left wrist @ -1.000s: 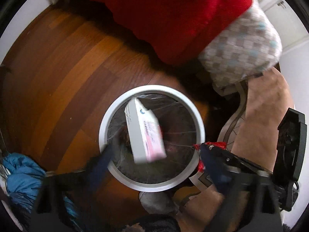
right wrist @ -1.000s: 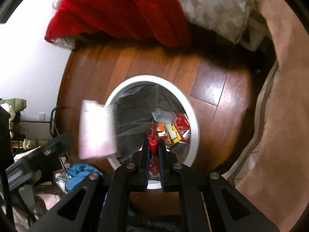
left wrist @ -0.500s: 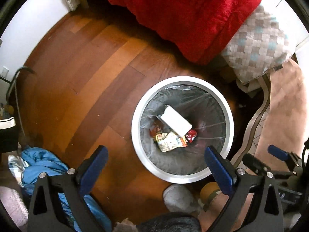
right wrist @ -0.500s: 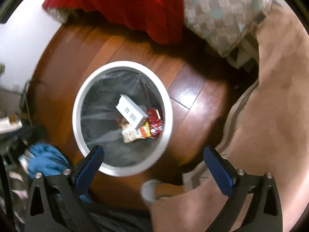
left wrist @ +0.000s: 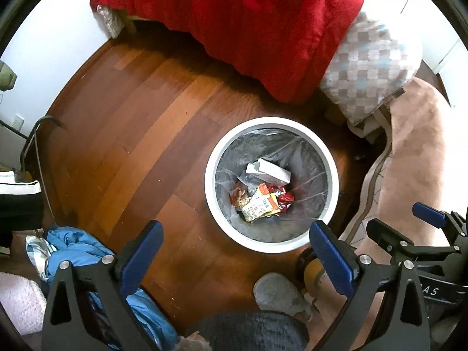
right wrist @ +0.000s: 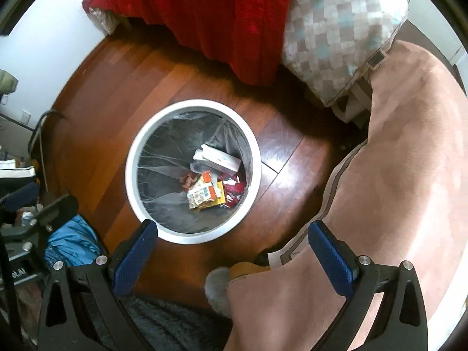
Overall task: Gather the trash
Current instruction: 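Move both tools back over the table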
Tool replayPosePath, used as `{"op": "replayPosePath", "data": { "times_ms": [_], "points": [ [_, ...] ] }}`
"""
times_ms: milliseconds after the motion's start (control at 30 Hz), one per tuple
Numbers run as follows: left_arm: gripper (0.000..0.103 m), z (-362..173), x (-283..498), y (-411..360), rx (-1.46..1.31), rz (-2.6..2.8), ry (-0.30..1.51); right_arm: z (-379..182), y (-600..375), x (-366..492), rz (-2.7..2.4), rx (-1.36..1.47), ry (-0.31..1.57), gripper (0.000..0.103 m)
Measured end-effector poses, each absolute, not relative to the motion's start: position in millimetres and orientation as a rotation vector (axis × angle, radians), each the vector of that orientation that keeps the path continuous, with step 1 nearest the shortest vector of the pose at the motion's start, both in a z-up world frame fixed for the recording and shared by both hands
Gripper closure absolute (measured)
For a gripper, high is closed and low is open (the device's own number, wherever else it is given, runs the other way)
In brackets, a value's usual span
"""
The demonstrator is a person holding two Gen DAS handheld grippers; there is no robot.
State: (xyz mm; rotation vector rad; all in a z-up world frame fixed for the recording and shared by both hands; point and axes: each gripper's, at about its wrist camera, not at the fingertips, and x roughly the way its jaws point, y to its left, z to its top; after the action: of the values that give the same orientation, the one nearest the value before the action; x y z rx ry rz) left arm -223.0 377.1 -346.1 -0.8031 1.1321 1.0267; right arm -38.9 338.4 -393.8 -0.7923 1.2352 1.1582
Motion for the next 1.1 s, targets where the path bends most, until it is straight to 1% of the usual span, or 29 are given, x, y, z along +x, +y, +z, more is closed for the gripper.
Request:
{"op": "replayPosePath", "data": {
  "times_ms": [200,467,767,933,1000,1100],
  "points": [
    [0.001,-314,-228,357,-0.764,1.042,1.078,-353,318,-44,1.189,-0.755,1.180,0.000],
    [0.001,-256,-236,327,-0.711,1.050,0.980,-287,278,-43,1.265,-0.647,1.117,0.000],
    [0.001,-197,-221,285,-0.626,1.069,0.909,-214,220,-25,1.360,-0.445,1.086,0.000],
    [0.001,-185,-191,258,-0.566,1.060,0.888,-199,176,12,1.342,-0.322,1.122,0.000],
    [0.001,-188,-172,248,-0.547,1.048,0.887,-201,155,35,1.297,-0.299,1.132,0.000],
    [0.001,-208,-125,230,-0.541,0.973,0.921,-217,117,83,1.175,-0.282,1.166,0.000]
  ]
}}
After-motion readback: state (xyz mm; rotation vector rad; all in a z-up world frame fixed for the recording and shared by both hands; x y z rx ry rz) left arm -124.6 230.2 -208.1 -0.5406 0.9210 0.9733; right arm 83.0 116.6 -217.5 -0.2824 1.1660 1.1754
